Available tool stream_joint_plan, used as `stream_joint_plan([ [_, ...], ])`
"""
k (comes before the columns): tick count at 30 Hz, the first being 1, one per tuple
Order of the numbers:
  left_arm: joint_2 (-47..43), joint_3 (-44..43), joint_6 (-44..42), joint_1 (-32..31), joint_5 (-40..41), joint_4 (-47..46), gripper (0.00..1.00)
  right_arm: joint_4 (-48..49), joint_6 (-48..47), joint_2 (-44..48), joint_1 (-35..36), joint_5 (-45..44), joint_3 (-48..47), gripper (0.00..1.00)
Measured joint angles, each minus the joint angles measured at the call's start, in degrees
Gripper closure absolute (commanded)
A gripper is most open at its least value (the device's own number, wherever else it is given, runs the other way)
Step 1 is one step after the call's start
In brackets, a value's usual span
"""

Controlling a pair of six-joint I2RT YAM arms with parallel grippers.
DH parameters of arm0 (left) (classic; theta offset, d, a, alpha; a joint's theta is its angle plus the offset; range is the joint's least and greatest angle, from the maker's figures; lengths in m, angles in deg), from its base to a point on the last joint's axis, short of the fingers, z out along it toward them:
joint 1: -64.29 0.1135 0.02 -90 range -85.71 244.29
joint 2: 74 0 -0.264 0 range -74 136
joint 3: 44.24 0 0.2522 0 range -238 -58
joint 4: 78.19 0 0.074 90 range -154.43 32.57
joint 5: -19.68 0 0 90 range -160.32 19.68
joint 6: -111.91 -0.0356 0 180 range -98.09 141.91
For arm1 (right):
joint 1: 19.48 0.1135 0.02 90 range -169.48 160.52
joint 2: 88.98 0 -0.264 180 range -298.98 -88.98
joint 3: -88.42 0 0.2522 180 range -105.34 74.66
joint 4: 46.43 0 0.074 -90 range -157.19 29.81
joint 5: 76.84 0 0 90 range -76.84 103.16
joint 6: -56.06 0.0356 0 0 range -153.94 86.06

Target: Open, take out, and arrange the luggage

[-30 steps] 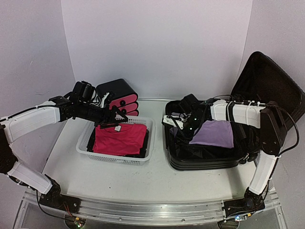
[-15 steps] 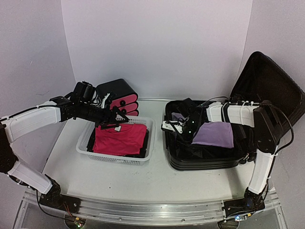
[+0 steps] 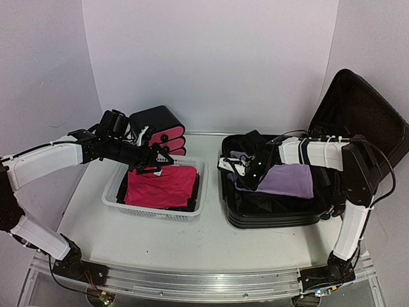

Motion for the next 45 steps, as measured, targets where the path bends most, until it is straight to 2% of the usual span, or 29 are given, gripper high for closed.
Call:
stream_joint_plan([
  [6, 2.03, -0.13, 5.66, -0.26, -0.72, -2.67, 0.26, 0.76, 2.03, 3.32, -2.38, 3.50, 1.44, 1.00],
  [10, 7.34, -2.27, 14.75, -0.98, -1.64, -6.19, 0.26, 1.11, 3.63, 5.53, -4.44, 6.27, 1.86, 1.00],
  [19, 27.17, -19.17, 35.10, -6.45, -2.73, -10.45, 0.21, 2.62, 7.67, 8.72, -7.67, 11.47, 4.09, 1.00],
  [24, 33.53, -26.47, 44.54, -8.81, -2.82, -13.97, 0.22, 3.63, 9.62, 9.64, -8.24, 12.79, 4.09, 1.00],
  [28, 35.85, -27.76, 48.63, -9.70, -2.78, -16.28, 0.22, 3.74, 10.43, 9.66, -8.35, 13.55, 4.09, 0.98],
  [30, 35.89, -27.32, 49.29, -9.81, -2.34, -16.76, 0.22, 3.67, 10.75, 9.62, -8.37, 13.57, 4.04, 0.92],
  [34, 34.77, -24.15, 49.22, -9.79, -2.12, -18.25, 0.22, 2.60, 10.95, 8.37, -8.15, 13.44, 3.50, 0.72],
  [37, 32.41, -19.80, 48.13, -9.68, -1.79, -18.38, 0.21, 1.53, 10.56, 7.06, -7.04, 11.91, 3.41, 0.64],
  [42, 28.39, -15.04, 45.59, -9.55, -1.86, -18.34, 0.21, -0.07, 9.20, 5.22, -4.11, 8.00, 3.43, 0.35],
  [45, 25.86, -13.42, 43.85, -9.46, -1.95, -18.49, 0.21, -0.02, 8.20, 5.22, -2.62, 5.03, 3.43, 0.23],
])
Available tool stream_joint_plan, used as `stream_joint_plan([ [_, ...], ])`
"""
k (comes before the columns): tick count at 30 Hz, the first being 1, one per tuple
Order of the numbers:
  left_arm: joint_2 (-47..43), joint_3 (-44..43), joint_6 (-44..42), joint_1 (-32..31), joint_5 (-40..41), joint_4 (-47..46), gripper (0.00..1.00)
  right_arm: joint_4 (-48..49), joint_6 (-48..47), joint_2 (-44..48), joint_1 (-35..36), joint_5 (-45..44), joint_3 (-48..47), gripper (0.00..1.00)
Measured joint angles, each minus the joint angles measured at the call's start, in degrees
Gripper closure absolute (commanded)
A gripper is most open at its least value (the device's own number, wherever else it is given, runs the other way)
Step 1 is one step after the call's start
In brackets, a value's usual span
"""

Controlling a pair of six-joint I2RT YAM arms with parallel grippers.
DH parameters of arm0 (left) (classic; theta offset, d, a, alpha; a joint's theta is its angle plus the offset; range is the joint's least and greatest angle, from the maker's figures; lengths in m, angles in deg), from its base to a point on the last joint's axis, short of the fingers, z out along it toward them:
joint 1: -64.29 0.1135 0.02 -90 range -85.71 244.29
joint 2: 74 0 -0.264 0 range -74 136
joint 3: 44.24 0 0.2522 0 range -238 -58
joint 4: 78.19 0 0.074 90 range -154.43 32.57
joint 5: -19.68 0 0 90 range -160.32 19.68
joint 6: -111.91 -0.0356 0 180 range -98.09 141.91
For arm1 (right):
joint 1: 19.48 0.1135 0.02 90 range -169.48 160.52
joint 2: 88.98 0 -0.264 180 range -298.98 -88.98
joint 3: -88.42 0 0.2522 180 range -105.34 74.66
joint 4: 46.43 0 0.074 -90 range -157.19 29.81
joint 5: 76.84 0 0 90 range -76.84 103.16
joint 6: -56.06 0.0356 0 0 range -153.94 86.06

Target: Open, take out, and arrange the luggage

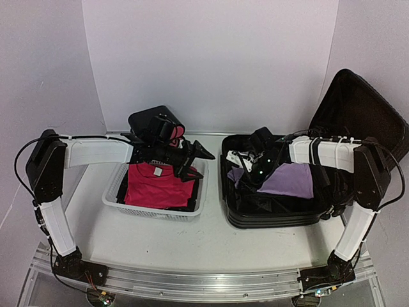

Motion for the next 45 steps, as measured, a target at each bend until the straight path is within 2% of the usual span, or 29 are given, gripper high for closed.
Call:
stream_joint_plan([
  [3, -2.03, 1.33, -1.57, 0.28, -0.59, -0.33, 0.21, 1.14, -0.96, 0.00, 1.33, -3.39, 0.57, 0.15],
  [8, -2.89, 2.54, -3.39, 1.38, -1.73, -0.94, 0.21, 4.66, -2.80, -0.02, 2.51, -8.31, 3.28, 0.13],
  [15, -3.54, 3.91, -4.63, 2.38, -2.19, -0.94, 0.21, 9.05, -4.79, -2.03, 2.82, -12.46, 3.45, 0.18],
  [25, -6.45, 6.40, -5.86, 3.74, -3.08, -0.92, 0.21, 14.36, -4.72, -5.03, 2.95, -14.58, 1.64, 0.19],
  [30, -6.73, 6.60, -5.84, 4.20, -2.99, -0.94, 0.21, 16.46, -4.35, -5.55, 2.93, -16.09, 1.62, 0.31],
  [31, -6.82, 6.75, -5.81, 4.17, -3.02, -0.92, 0.21, 16.81, -4.33, -5.90, 2.93, -16.24, 1.57, 0.36],
  [34, -6.91, 7.13, -5.81, 4.17, -2.99, -0.94, 0.21, 17.75, -4.33, -7.10, 3.04, -16.35, 1.01, 0.59],
  [35, -6.91, 7.17, -5.79, 4.13, -2.99, -0.94, 0.21, 18.05, -3.85, -7.41, 3.06, -16.37, 0.76, 0.63],
  [43, -6.88, 7.04, -5.22, 4.09, -3.04, -0.92, 0.19, 18.25, -2.62, -7.32, 3.04, -16.55, 0.81, 0.91],
  [45, -6.47, 6.14, -4.26, 4.00, -3.15, -0.90, 0.19, 18.18, -1.90, -6.27, 2.75, -16.26, 1.14, 0.95],
])
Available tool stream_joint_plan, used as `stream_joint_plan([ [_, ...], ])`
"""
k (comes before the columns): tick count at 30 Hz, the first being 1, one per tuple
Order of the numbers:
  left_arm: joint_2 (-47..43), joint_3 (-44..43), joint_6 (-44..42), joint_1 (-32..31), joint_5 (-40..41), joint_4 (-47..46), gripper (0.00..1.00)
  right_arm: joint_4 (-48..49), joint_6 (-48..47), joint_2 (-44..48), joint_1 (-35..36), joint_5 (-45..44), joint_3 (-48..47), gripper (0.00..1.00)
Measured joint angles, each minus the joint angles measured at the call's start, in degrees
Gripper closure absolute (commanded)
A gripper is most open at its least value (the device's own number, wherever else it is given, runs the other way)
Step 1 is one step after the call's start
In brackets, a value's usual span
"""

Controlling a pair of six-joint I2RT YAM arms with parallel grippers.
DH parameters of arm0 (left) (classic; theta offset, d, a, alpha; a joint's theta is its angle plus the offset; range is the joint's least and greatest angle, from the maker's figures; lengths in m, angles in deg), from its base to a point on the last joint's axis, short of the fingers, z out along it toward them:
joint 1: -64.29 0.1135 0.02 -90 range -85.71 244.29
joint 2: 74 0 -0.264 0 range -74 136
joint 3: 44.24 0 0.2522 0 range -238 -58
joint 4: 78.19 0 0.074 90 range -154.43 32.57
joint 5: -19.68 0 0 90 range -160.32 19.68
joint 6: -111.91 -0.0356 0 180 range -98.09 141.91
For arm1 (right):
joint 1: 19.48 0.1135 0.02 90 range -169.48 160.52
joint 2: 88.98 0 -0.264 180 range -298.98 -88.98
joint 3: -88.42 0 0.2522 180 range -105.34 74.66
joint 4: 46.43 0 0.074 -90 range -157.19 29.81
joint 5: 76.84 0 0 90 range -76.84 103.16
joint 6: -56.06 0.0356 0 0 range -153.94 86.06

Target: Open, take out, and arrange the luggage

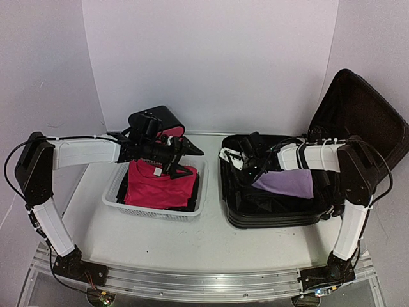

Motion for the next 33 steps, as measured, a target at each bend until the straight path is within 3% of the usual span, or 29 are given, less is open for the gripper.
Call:
stream_joint_plan([
  [2, 1.20, -2.01, 0.76, -0.13, -0.20, -0.02, 0.19, 0.00, 0.94, 1.73, -0.79, 1.36, 0.66, 1.00],
  [9, 8.00, -10.75, 8.31, -1.66, 2.45, -0.81, 0.18, 0.22, 4.48, 6.91, -5.01, 8.41, 2.08, 1.00],
  [19, 27.08, -31.67, 19.12, -6.51, 5.84, -1.88, 0.11, 0.50, 8.83, 9.05, -7.89, 15.28, 3.85, 1.00],
  [33, 38.80, -45.53, 25.27, -10.45, 11.39, -2.99, 0.12, 3.10, 9.92, 14.71, -8.76, 19.41, 8.00, 1.00],
])
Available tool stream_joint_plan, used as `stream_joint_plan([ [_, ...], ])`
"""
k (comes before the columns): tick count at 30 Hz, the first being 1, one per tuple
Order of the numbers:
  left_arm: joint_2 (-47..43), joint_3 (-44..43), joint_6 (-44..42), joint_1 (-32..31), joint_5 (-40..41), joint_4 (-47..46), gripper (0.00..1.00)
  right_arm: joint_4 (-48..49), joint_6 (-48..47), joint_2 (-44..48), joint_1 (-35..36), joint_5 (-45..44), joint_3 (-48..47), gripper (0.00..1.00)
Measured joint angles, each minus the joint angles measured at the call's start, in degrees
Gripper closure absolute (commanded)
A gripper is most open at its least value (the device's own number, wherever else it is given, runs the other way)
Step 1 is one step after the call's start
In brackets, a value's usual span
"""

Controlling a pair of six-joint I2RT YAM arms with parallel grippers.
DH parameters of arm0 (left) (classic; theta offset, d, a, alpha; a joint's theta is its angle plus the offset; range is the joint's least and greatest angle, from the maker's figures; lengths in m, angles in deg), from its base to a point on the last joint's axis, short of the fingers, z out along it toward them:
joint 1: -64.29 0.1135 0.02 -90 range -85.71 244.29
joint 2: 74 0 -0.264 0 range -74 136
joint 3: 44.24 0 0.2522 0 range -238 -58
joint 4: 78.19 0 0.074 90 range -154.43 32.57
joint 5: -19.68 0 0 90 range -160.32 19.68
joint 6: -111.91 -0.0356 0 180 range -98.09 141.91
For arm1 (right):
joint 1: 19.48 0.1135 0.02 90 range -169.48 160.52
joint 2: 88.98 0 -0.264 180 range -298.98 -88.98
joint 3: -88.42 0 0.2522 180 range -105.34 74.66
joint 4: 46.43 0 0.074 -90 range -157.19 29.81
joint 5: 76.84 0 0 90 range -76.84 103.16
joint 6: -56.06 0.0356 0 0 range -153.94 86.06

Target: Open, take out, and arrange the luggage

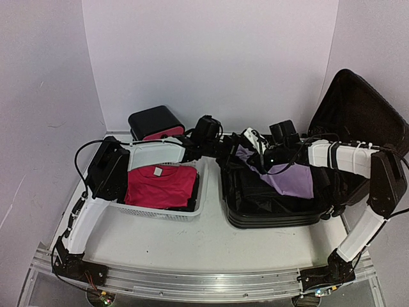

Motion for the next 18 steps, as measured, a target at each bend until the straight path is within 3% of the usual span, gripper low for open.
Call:
stream_joint_plan([
  [10, 4.59, -5.49, -0.02, -1.57, 4.50, -0.50, 0.33, 0.02, 0.00, 2.49, 0.04, 1.27, 1.40, 1.00],
  [18, 9.18, -12.66, -5.49, -2.27, 7.96, 4.70, 0.54, -0.09, 0.17, 4.15, 0.04, 1.77, 2.01, 1.00],
])
